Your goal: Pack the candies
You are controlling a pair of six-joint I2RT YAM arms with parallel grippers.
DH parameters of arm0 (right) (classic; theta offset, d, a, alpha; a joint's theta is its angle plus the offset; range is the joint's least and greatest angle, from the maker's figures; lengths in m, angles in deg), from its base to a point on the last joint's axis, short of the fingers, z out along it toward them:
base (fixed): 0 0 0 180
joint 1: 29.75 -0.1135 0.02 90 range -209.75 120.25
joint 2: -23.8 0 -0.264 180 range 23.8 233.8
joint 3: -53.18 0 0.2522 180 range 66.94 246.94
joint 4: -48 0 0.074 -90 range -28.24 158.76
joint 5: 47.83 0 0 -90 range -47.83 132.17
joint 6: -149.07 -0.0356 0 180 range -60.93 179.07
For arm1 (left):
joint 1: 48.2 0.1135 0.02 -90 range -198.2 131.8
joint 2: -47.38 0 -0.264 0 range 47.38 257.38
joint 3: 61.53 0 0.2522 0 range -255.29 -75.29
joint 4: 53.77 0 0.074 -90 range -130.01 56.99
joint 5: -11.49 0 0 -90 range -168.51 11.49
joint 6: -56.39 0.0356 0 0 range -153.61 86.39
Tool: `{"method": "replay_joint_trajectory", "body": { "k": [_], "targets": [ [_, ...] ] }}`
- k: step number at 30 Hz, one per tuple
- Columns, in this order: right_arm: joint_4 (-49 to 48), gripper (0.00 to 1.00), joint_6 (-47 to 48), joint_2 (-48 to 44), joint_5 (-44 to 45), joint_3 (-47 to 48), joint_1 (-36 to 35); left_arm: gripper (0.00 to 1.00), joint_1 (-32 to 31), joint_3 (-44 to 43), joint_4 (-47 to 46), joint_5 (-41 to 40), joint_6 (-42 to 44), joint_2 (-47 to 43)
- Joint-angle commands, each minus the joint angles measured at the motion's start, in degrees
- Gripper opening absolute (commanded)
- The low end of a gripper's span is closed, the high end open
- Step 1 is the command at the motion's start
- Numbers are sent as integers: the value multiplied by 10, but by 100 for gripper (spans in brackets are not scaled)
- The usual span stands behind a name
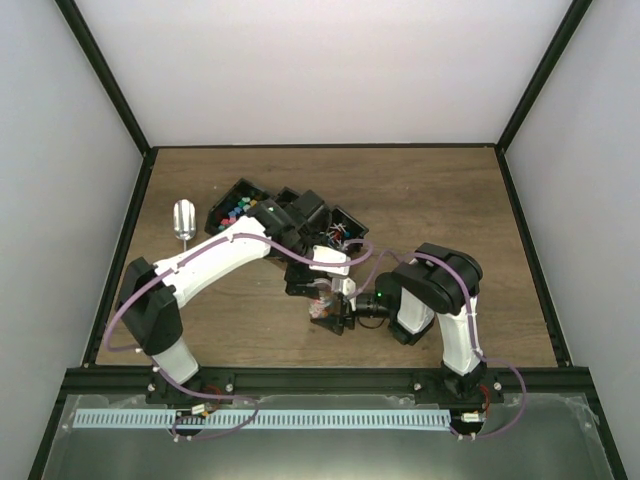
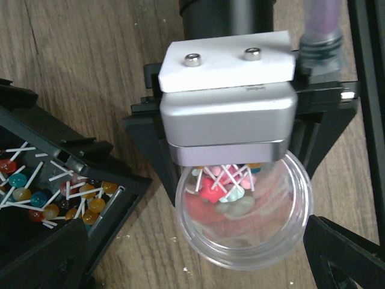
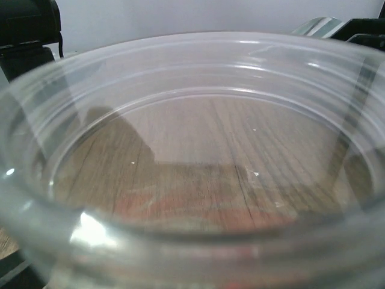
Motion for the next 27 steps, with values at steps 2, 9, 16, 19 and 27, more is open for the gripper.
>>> {"method": "replay_joint_trajectory", "body": {
  "k": [2,9,16,19,27],
  "targets": [
    [-208,95,2,-14,-7,-6,-5,100,3,21,-4,41,-18,-33],
    [-207,98,11,-33,-3,-26,2,99,2,28,-24,73,-219,-63],
    [-208,92,12,-20,2,-19,5,95,-12,75,-61,9,-437,-79],
    [-208,89,6,-18,6,-11,5,95,-30,101,-81,-23,-452,-86],
    [-208,83,7,-17,-6,-8,4,93,-40,104,-104,-40,-466,-62]
  ]
}}
